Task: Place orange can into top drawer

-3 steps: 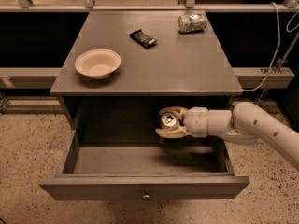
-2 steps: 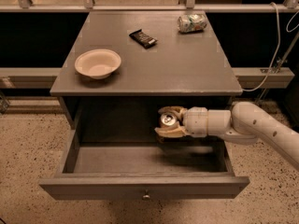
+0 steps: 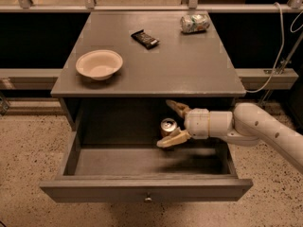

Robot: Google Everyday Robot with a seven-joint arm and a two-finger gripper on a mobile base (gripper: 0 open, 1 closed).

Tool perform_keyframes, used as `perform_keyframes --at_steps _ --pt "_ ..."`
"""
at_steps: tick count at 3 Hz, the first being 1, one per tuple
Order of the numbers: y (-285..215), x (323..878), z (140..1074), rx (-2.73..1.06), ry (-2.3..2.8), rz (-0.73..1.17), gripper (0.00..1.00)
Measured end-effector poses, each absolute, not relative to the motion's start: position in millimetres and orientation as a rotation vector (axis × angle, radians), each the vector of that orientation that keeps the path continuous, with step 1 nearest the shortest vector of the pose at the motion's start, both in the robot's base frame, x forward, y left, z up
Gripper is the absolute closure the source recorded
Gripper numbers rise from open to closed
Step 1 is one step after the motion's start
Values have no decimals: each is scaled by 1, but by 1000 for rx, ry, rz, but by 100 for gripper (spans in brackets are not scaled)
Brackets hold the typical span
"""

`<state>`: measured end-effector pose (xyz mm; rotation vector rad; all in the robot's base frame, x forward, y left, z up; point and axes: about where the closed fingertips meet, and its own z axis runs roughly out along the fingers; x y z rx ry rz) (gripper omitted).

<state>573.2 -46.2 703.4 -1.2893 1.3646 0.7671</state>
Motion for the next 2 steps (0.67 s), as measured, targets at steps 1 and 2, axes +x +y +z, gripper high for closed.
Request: perform_keyframes --at_steps 1,2 --pt "-63 557 715 -1268 1358 800 0" --pt "-108 521 742 -1205 1362 809 0"
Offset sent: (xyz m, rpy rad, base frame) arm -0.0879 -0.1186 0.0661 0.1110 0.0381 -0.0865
